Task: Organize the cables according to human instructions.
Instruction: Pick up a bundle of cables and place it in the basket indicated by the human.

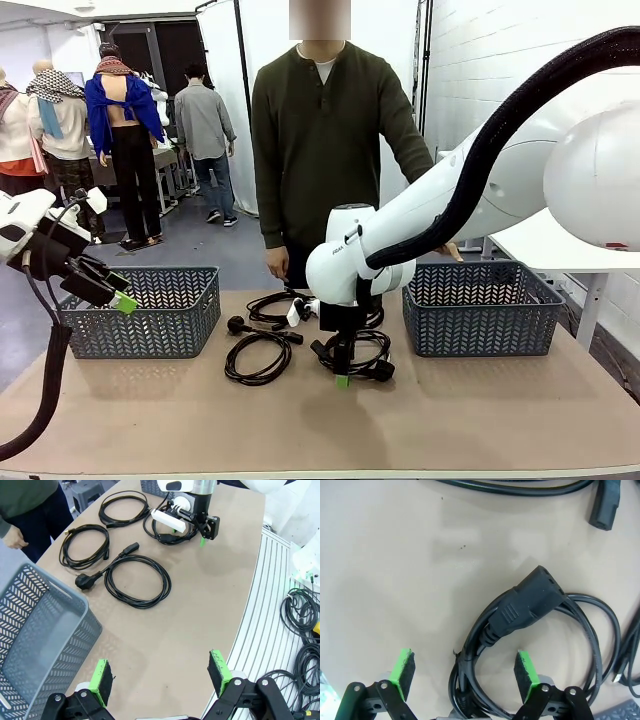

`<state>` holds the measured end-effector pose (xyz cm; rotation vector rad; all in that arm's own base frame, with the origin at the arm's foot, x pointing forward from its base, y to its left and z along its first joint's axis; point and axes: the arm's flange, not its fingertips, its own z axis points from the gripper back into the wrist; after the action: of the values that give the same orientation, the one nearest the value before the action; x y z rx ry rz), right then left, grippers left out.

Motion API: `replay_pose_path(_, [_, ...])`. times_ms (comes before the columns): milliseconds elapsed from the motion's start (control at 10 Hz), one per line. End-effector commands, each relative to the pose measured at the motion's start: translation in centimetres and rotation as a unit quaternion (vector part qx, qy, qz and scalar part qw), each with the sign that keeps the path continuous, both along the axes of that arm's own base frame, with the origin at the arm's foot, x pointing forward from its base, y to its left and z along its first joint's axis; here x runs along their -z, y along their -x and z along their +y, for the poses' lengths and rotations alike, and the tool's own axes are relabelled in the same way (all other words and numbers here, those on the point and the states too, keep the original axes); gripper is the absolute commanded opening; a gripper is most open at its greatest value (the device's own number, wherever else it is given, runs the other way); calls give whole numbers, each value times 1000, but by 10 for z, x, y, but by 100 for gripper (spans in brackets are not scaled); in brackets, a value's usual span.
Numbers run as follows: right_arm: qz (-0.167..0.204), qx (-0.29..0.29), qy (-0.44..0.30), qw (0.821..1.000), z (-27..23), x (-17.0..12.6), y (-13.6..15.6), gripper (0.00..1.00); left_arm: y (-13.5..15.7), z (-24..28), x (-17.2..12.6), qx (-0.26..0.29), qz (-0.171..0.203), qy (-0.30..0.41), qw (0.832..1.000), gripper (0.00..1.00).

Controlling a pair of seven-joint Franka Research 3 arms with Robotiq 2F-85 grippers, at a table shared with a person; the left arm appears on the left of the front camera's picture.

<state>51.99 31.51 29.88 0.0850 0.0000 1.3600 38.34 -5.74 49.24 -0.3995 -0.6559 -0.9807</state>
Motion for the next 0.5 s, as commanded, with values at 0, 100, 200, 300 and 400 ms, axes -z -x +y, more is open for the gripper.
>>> replay_pose_path(0, [-2,10,8,1000,4,1,-6,84,-3,2,1,11,-4,7,1000,100])
replay_pose_path(100, [0,12,8,1000,4,1,-6,64,-3,2,1,11,-4,7,1000,100])
replay_pose_path(200, [0,13,8,1000,5,1,-6,45,-3,2,1,11,-4,7,1000,100])
replay_pose_path(300, [1,14,7,1000,5,1,-6,25,-3,2,1,11,-4,7,1000,100])
replay_pose_path(400, [2,15,8,1000,6,1,-6,5,-3,2,1,11,-4,7,1000,100])
